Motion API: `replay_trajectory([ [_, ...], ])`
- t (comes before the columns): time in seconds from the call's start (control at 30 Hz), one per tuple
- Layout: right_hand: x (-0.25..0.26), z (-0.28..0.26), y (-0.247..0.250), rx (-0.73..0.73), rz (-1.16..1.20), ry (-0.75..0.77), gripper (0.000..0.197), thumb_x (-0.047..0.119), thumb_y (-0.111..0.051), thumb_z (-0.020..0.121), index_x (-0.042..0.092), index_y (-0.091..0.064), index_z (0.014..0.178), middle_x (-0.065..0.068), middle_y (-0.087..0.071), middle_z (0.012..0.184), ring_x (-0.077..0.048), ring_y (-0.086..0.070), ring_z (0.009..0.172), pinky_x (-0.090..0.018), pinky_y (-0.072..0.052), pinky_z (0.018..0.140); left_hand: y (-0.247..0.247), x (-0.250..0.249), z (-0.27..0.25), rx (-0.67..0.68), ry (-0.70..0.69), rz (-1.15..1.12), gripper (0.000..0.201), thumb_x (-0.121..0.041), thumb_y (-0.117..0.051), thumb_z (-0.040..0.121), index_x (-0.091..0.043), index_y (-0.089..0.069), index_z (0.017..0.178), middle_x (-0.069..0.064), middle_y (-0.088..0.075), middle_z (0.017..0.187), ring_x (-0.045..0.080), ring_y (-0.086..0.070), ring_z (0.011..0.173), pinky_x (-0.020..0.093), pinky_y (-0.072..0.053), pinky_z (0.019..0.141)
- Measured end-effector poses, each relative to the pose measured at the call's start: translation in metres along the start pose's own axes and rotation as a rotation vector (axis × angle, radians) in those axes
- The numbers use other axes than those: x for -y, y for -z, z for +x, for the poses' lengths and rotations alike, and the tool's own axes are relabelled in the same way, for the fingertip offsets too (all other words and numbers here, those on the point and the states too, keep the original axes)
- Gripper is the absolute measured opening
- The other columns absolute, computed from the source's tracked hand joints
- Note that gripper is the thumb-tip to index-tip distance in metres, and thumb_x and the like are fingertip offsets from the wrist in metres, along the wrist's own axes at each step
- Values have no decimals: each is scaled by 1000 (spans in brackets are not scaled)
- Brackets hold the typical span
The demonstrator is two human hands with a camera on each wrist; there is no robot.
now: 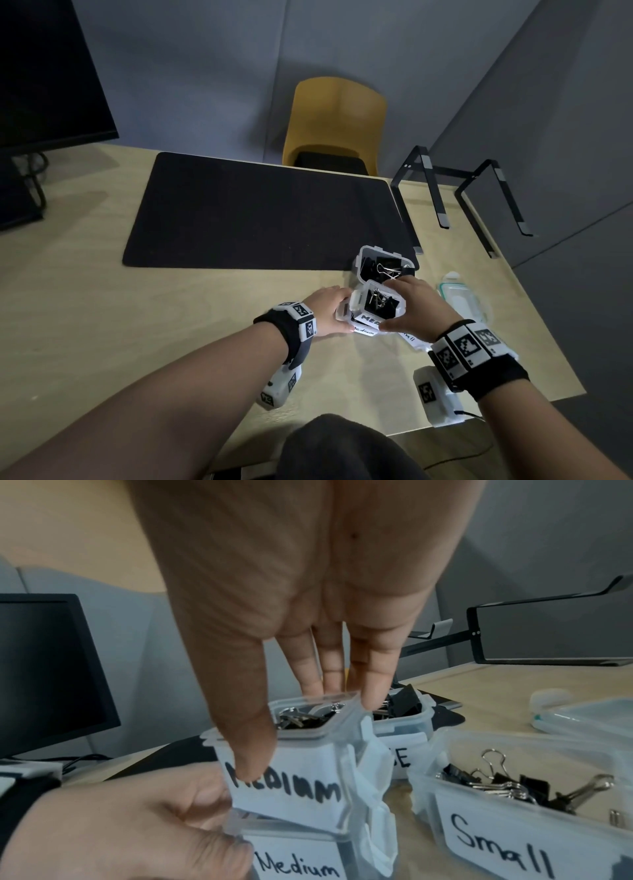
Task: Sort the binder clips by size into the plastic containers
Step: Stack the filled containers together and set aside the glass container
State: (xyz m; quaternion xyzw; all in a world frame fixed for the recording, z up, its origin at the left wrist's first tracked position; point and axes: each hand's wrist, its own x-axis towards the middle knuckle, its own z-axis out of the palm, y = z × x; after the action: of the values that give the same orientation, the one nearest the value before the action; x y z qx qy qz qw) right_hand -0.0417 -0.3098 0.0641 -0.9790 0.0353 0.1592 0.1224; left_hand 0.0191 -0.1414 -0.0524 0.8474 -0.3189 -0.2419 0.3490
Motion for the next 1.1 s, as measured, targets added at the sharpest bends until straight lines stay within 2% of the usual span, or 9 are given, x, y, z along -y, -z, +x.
replay_trajectory([
  [0.1, -2, -3, -3, -2, 14, -25, 76, 34, -79, 64, 21, -47, 132, 3, -47, 125, -16, -40, 120, -22, -34, 93, 8, 1, -8, -6, 11, 22, 67, -38, -69, 80, -20, -42, 138, 2, -52, 132, 21, -45, 124, 32, -37, 103],
  [0.17, -4, -5, -5, -35, 35, -42, 77, 35, -78, 65, 20, -46, 133, 3, -47, 126, -17, -40, 122, -24, -35, 96, 14, 4, -16, -10, 27, 41, 64, -40, -70, 79, -17, -45, 133, 1, -53, 131, 20, -46, 122, 35, -39, 102],
  [0.27, -9, -5, -8, -108, 83, -81, 77, 34, -78, 65, 19, -46, 133, 2, -47, 128, -17, -40, 123, -25, -34, 99, 19, 9, -26, -6, 43, 9, 58, -45, -72, 69, -15, -53, 115, -1, -61, 110, 21, -56, 101, 40, -48, 88],
  [0.43, -9, -3, -13, -155, 121, -85, 74, 31, -77, 65, 18, -48, 131, -1, -50, 123, -19, -44, 119, -23, -34, 94, 24, 12, -45, 47, 28, -24, 47, -35, -75, 69, -22, -56, 110, -9, -58, 92, 12, -53, 77, 24, -43, 66],
  [0.5, -8, -1, -15, -115, 82, -70, 74, 30, -76, 66, 17, -47, 132, -1, -49, 125, -19, -42, 120, -22, -33, 94, 27, 14, -54, 69, 22, -55, 50, -33, -75, 70, -22, -56, 115, -10, -59, 95, 11, -55, 80, 24, -46, 70],
  [0.63, -5, -2, -28, -51, 30, -64, 74, 29, -74, 67, 17, -45, 134, 0, -47, 126, -18, -40, 120, -23, -34, 96, 31, 20, -69, 123, 51, -133, 51, -33, -75, 67, -28, -58, 115, -14, -63, 106, 8, -59, 99, 34, -50, 91],
  [0.83, -1, -4, -48, -30, 14, -82, 73, 30, -74, 68, 19, -40, 132, 1, -48, 132, -17, -39, 123, -26, -36, 99, 34, 17, -81, 160, 81, -168, 53, -35, -73, 63, -32, -59, 114, -12, -65, 107, 17, -61, 101, 43, -49, 94],
  [0.97, -2, -7, -50, -20, 11, -60, 74, 35, -75, 71, 19, -39, 134, 1, -47, 134, -18, -40, 124, -27, -34, 101, 37, 10, -80, 153, 82, -165, 65, -31, -76, 69, -26, -53, 130, -15, -59, 123, 4, -55, 112, 30, -46, 100],
  [1.1, -4, -13, -30, -80, 64, 8, 56, 32, -65, 83, 17, -44, 133, 0, -49, 133, -17, -43, 122, -26, -35, 100, 39, 1, -73, 151, 86, -192, 76, -37, -76, 66, -29, -47, 136, -12, -53, 132, 11, -62, 105, 40, -54, 91],
])
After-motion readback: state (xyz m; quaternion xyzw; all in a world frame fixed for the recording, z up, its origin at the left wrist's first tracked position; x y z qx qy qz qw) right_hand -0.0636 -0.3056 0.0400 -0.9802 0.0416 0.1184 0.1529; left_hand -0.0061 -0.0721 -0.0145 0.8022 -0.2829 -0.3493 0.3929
